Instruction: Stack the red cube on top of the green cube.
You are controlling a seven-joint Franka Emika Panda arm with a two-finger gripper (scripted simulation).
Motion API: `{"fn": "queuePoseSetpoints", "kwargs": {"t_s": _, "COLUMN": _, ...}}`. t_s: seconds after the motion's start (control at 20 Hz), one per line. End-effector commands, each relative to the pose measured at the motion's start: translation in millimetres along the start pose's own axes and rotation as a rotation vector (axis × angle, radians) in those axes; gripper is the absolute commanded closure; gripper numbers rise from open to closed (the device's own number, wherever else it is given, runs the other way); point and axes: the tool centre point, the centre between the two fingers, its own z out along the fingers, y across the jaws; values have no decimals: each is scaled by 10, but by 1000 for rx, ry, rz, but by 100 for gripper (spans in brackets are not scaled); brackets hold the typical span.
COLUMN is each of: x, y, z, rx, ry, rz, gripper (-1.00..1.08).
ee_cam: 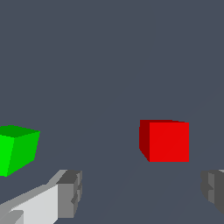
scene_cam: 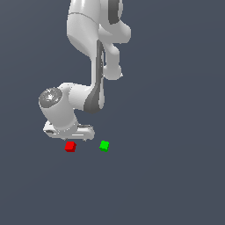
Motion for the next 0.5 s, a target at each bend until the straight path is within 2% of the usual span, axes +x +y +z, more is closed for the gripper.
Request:
{"fn": "queuePoseSetpoints", "kwargs": {"t_s": 0.0, "x": 56, "y": 135, "z": 57, "rx": 1, "ry": 0, "rz": 0, "gripper": -92}}
{"fn": "queuePoseSetpoints", "kwargs": {"t_s": 0.45, "x": 148, "y": 364, "z": 152, "rx": 1, "ry": 0, "rz": 4, "gripper": -92}}
